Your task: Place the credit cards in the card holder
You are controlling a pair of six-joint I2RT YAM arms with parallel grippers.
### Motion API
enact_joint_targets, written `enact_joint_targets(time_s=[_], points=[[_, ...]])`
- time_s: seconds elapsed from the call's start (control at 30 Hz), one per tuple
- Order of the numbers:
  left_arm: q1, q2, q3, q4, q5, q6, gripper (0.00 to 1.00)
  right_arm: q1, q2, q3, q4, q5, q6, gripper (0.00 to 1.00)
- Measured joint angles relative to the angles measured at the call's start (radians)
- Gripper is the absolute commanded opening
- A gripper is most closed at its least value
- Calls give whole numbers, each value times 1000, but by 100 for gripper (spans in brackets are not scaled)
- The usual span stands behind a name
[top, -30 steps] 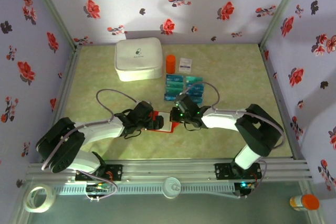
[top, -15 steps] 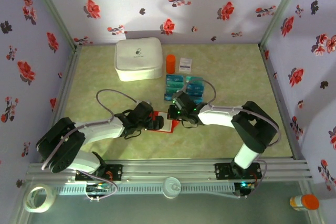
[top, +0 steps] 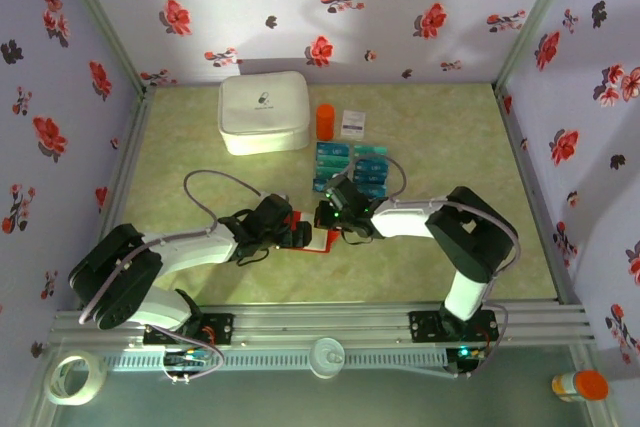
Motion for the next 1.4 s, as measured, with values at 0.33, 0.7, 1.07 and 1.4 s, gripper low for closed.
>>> enact_joint_targets(time_s=[0.33, 0.7, 1.07, 1.4], points=[[-7, 8, -1, 3, -14, 10, 99, 0, 12, -1, 36, -13, 26, 0], [-17, 24, -5, -7, -69, 35, 72, 0, 12, -6, 50, -29, 42, 1], [-19, 24, -16, -4, -98, 37, 60, 0, -72, -9, 19, -30, 45, 47], [-21, 24, -16, -2, -98, 37, 63, 0, -68, -10, 48, -54, 72, 49]])
